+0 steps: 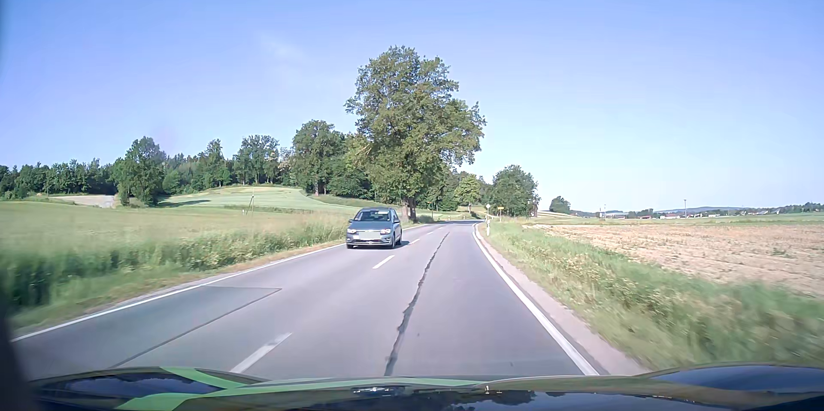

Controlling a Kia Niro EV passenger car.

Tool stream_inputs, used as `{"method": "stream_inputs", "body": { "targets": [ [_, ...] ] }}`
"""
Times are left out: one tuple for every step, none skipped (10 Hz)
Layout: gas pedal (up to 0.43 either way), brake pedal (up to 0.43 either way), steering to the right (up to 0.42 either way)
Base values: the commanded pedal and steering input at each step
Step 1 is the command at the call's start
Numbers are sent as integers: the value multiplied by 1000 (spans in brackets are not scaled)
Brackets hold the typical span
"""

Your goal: Follow the waypoints while adhering to traffic rules and regulations

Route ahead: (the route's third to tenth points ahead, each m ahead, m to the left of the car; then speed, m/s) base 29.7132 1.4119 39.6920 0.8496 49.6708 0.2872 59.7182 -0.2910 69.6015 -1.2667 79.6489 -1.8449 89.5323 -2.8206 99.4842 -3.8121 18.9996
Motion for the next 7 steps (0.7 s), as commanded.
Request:
{"method": "stream_inputs", "body": {
  "targets": [
    [299,0,5],
    [319,0,4],
    [331,0,3],
    [339,0,3],
    [339,0,3],
    [339,0,3],
    [339,0,4]
  ]
}}
